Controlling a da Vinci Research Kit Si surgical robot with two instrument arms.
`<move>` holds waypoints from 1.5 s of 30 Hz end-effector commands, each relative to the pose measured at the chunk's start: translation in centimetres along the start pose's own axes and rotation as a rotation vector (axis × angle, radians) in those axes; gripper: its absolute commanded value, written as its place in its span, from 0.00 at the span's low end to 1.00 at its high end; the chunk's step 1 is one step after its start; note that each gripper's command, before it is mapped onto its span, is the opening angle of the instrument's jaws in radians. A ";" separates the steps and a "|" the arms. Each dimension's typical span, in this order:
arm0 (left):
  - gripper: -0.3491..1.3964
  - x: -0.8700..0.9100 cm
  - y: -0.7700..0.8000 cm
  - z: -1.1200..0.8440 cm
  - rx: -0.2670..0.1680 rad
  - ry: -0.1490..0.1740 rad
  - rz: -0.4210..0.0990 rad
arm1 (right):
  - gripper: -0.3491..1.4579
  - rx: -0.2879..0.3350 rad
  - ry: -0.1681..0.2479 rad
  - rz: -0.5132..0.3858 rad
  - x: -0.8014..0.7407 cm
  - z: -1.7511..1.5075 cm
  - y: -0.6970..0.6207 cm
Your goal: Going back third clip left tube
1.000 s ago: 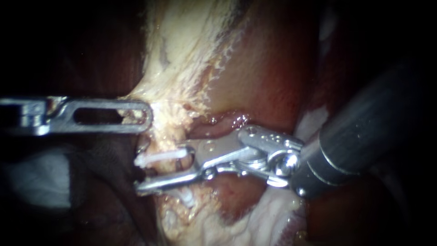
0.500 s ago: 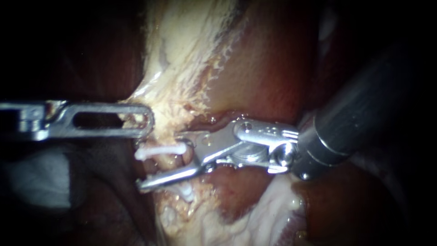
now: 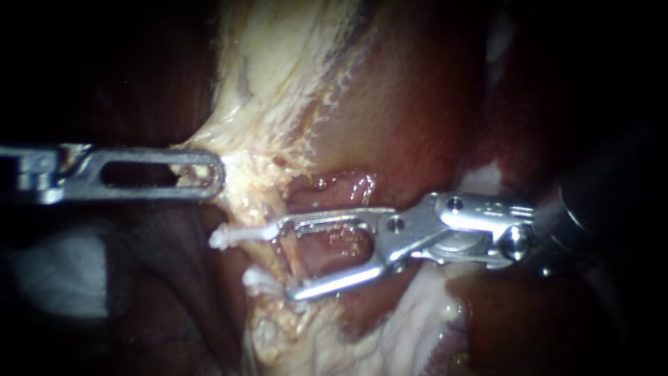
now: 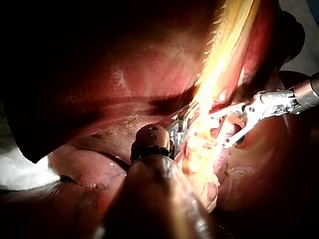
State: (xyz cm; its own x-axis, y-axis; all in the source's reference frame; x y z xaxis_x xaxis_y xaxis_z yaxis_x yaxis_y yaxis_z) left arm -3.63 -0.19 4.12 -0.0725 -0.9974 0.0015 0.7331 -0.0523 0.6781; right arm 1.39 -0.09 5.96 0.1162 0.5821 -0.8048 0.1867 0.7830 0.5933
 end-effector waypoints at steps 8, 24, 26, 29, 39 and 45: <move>0.00 0.00 0.01 0.01 0.001 0.000 0.000 | 0.52 -0.046 -0.043 -0.083 0.22 -0.55 -0.13; 0.00 0.03 0.06 0.11 -0.003 -0.007 0.002 | 0.52 -0.048 -0.073 -0.140 0.68 -1.28 -0.42; 0.00 0.05 0.09 0.17 -0.004 -0.011 0.004 | 0.52 -0.053 -0.073 -0.145 0.69 -1.29 -0.42; 0.00 0.11 0.15 0.32 -0.014 -0.013 0.009 | 0.52 -0.055 -0.073 -0.145 0.69 -1.29 -0.42; 0.00 0.27 0.22 0.79 -0.017 0.012 0.025 | 0.52 -0.056 -0.072 -0.145 0.69 -1.28 -0.42; 0.00 0.29 0.17 0.92 -0.011 0.018 0.024 | 0.52 -0.056 -0.072 -0.145 0.69 -1.28 -0.42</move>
State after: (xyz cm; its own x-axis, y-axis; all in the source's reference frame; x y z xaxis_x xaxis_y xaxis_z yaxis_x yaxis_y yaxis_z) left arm -4.16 -0.44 4.92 -0.0419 -0.9991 0.0038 0.7417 -0.0286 0.6702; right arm 0.15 0.26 5.18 0.1623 0.4467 -0.8799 0.1515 0.8698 0.4695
